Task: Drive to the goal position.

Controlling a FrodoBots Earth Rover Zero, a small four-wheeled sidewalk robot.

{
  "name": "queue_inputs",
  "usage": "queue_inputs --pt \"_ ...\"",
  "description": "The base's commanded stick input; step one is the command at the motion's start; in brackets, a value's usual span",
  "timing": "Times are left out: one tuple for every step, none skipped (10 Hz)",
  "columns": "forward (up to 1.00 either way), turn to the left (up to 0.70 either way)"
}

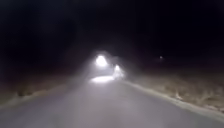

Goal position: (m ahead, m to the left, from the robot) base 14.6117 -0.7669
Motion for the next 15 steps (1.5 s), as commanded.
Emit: queue_inputs --pt "1.00 0.08" --pt "1.00 0.10" --pt "1.00 0.10" --pt "1.00 0.10" --pt "1.00 0.09" --pt "1.00 0.09" --pt "1.00 0.04" --pt "1.00 0.04" --pt "1.00 0.04" --pt "1.00 0.04" --pt "1.00 0.04" --pt "1.00 0.05" --pt "1.00 0.06" --pt "1.00 0.06" --pt "1.00 0.07"
